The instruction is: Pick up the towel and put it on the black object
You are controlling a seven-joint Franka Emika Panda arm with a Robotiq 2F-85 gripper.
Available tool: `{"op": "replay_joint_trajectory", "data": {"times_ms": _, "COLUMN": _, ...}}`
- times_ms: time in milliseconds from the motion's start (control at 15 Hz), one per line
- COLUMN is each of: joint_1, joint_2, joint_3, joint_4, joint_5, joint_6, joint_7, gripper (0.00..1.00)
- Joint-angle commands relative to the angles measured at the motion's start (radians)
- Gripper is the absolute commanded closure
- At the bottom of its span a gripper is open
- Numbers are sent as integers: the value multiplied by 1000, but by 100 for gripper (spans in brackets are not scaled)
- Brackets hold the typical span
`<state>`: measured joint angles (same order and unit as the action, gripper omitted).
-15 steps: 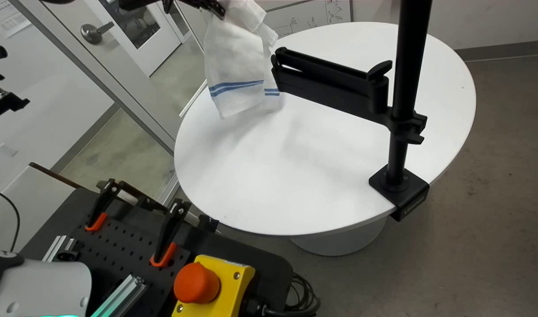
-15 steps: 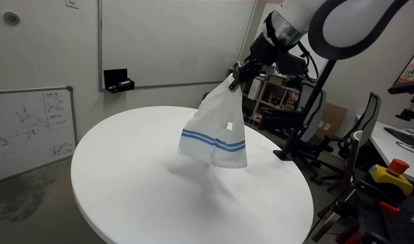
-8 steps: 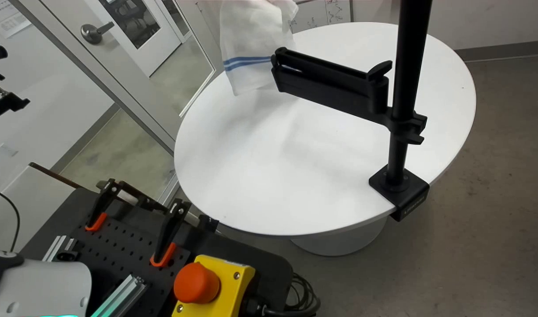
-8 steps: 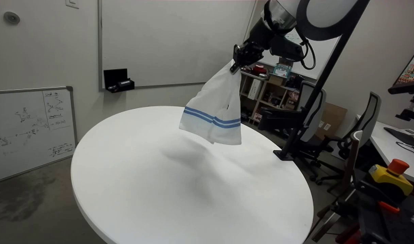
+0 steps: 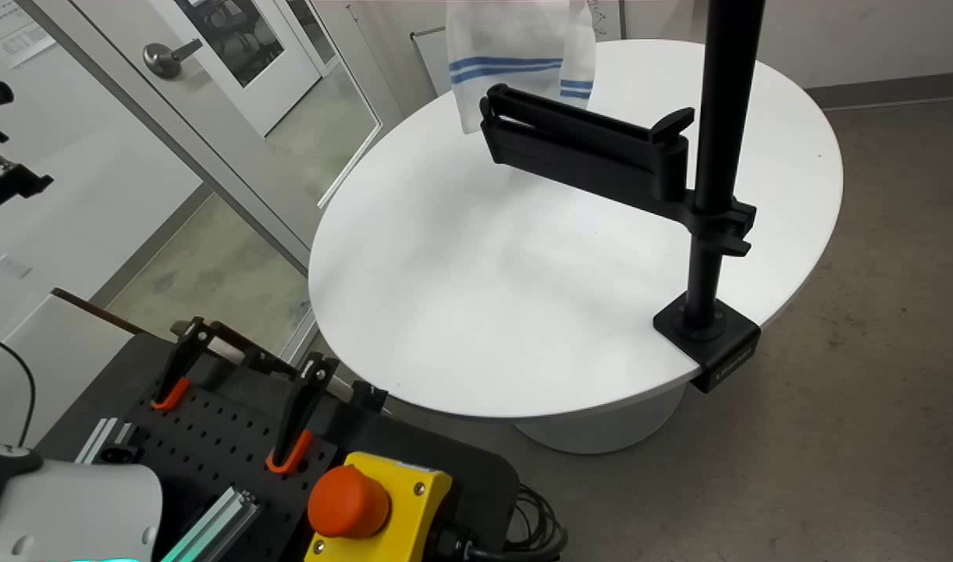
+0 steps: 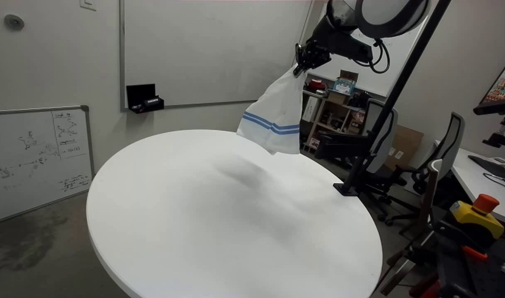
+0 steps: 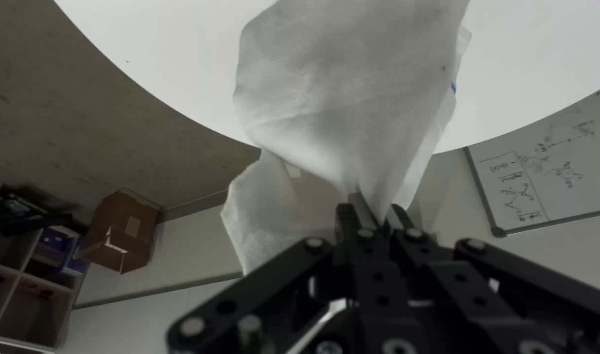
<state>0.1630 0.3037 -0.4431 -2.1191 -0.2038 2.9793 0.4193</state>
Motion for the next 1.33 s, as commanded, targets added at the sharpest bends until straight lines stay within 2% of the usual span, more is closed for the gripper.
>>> {"op": "replay_joint_trajectory", "data": {"times_ms": 0, "joint_1": 40, "joint_2": 16, "joint_3": -101, "joint_4": 21, "joint_5": -52, "joint_6": -6, "joint_7": 81, "gripper": 99}}
{"op": "replay_joint_trajectory", "data": {"times_ms": 200, "joint_1": 79, "joint_2": 1, "joint_3": -206, "joint_4": -21, "joint_5": -116, "joint_6": 21, "joint_7": 136, "gripper": 99}}
{"op": "replay_joint_trajectory", "data": {"times_ms": 400, "joint_1": 164, "joint_2": -3, "joint_3": -351, "joint_4": -71, "joint_5": -229, "joint_6": 73, "joint_7": 228, "gripper": 99}}
{"op": "replay_joint_trajectory", "data": {"times_ms": 733, "joint_1": 362, "joint_2": 12, "joint_3": -599, "joint_4": -167, "joint_5": -381, "joint_6": 176, "joint_7": 341, "gripper": 99}}
{"op": "replay_joint_trajectory", "data": {"times_ms": 1000, "joint_1": 520, "joint_2": 14, "joint_3": -745, "joint_4": -254, "joint_5": -450, "joint_6": 211, "joint_7": 357, "gripper": 99}}
{"op": "replay_joint_trajectory", "data": {"times_ms": 1267, "joint_1": 660, "joint_2": 6, "joint_3": -862, "joint_4": -344, "joint_5": -507, "joint_6": 227, "joint_7": 332, "gripper": 99}}
